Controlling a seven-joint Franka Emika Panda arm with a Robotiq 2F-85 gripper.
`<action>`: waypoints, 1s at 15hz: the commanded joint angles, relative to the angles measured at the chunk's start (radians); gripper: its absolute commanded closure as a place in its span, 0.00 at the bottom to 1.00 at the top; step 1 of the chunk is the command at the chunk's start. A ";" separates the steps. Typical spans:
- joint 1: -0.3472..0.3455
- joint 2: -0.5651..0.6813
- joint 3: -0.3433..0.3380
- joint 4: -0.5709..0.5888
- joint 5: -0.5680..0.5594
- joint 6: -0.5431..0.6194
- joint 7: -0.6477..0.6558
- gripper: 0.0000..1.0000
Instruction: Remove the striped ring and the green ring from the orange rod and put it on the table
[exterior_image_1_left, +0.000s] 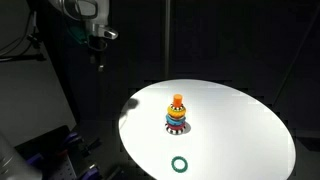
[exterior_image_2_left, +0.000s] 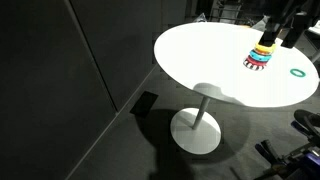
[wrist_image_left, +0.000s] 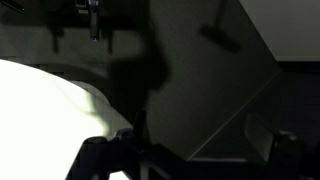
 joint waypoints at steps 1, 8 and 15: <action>-0.009 0.000 0.008 0.002 0.002 -0.002 -0.002 0.00; -0.020 0.005 0.006 -0.003 -0.024 0.011 0.008 0.00; -0.080 0.025 -0.010 -0.024 -0.143 0.117 0.023 0.00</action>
